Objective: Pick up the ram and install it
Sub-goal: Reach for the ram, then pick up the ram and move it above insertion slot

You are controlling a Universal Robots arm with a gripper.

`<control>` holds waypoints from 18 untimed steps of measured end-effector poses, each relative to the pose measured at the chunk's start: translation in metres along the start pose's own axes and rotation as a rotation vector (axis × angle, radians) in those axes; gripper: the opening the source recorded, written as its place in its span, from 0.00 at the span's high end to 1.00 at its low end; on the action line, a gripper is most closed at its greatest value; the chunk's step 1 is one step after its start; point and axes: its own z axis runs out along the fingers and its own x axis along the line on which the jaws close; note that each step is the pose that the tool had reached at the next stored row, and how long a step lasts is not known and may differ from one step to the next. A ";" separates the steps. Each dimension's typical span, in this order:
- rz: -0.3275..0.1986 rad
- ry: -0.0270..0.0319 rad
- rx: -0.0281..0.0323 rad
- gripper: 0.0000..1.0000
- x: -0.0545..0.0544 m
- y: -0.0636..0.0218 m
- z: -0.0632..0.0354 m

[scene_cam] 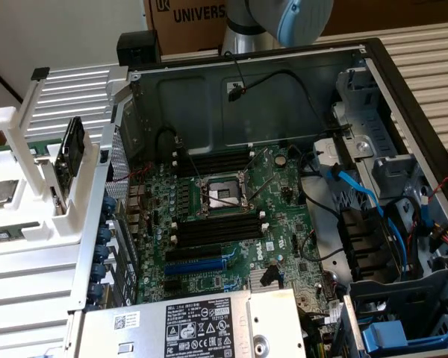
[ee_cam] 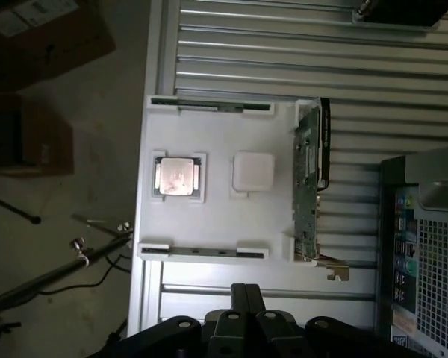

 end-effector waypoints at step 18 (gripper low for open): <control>-0.007 0.0003 -0.0002 0.90 0.003 0.0009 0.0169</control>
